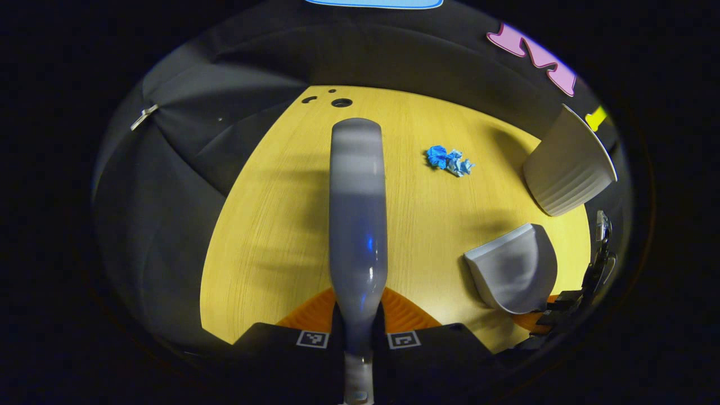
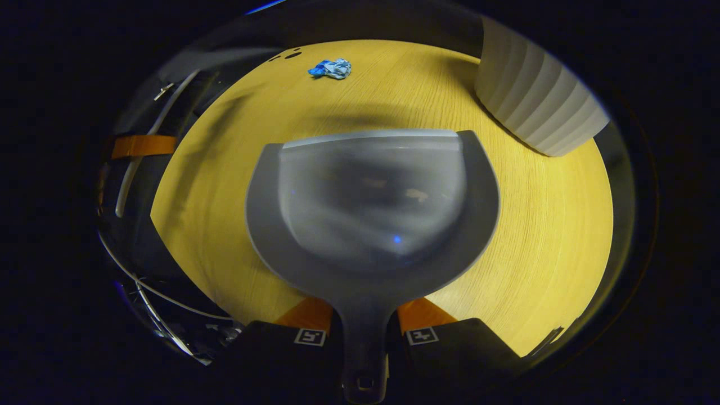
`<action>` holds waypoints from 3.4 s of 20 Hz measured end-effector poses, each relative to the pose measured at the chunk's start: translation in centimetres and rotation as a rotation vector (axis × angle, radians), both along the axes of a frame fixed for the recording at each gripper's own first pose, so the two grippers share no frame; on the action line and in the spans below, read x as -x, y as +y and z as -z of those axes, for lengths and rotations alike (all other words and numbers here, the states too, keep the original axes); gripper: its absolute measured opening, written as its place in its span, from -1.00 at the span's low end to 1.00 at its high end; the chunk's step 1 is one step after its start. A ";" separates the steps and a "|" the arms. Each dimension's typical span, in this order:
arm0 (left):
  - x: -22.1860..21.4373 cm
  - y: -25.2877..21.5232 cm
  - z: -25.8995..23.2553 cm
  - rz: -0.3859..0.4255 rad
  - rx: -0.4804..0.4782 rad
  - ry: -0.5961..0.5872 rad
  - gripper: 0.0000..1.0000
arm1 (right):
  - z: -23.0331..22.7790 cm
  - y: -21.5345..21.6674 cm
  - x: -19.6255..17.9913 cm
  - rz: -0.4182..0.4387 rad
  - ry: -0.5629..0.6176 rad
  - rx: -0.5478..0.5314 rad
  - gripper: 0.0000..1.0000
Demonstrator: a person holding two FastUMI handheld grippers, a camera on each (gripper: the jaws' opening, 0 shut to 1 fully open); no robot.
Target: Pick up the small broom and dustpan from the desktop, sweep the trash into the dustpan with the broom, and then empty the trash into the garbage bin.
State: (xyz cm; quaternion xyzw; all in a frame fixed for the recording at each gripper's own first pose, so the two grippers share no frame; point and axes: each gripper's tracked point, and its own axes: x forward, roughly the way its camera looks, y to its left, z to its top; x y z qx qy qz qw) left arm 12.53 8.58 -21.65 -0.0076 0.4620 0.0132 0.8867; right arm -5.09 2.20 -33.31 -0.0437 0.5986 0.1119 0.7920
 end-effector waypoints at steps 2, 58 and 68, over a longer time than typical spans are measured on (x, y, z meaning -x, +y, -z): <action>-2.4 0.4 0.3 0.060 -0.039 0.016 -0.53 | 0.0 -0.2 0.3 -0.028 0.011 0.009 -0.29; 1.1 -11.1 3.0 0.908 -0.013 0.217 -0.52 | -1.7 0.7 3.4 0.174 -0.102 -0.038 -0.33; 4.0 -4.2 11.0 0.549 0.146 0.124 -0.52 | -9.6 -1.7 3.8 0.107 -0.115 -0.015 -0.33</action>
